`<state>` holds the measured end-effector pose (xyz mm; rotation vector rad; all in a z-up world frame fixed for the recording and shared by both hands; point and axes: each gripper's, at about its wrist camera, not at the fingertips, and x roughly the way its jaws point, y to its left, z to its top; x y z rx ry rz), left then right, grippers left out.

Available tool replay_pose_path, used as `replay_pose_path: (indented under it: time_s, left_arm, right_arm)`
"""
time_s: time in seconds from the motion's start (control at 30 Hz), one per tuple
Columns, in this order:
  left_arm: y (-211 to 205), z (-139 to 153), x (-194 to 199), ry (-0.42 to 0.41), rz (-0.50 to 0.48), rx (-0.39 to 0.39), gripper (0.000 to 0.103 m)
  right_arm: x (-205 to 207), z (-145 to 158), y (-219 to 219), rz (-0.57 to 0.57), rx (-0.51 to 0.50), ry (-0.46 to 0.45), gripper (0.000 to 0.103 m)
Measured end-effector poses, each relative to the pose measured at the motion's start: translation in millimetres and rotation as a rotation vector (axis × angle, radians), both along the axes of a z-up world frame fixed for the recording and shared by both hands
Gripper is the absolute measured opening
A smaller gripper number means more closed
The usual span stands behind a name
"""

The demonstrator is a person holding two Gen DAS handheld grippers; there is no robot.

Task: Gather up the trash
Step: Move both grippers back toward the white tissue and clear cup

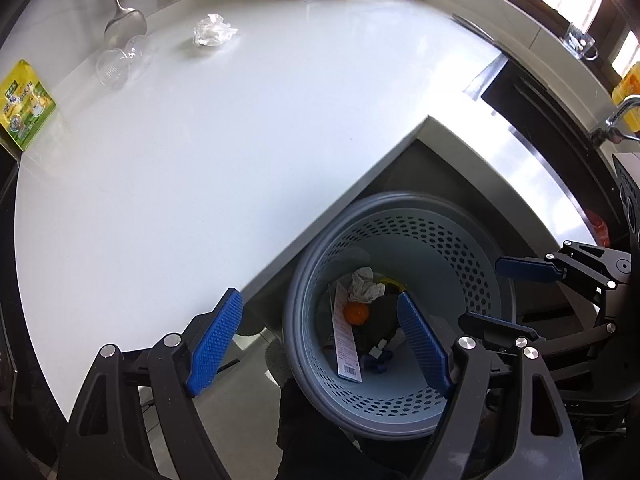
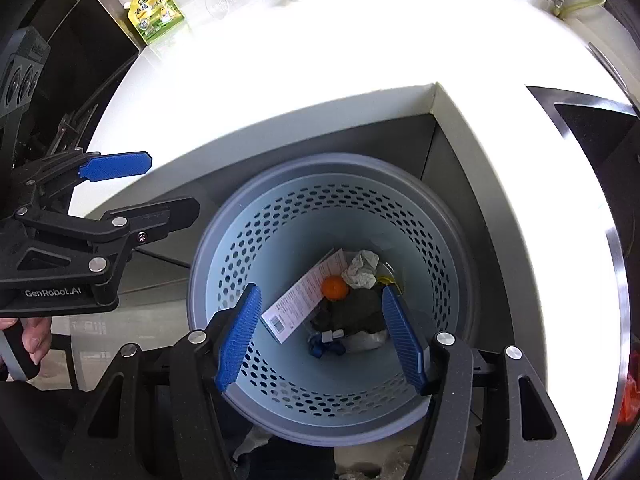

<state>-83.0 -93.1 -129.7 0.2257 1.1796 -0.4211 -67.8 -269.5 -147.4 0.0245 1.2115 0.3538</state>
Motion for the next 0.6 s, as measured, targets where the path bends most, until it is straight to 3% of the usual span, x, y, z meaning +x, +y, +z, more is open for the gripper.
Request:
replay_pose_path:
  time_s: [0.6]
  left_arm:
    - [42,40,76,-0.062,0.064,-0.053,0.08]
  right_arm:
    - [63,50,36,-0.041,0.063,-0.083,0.061]
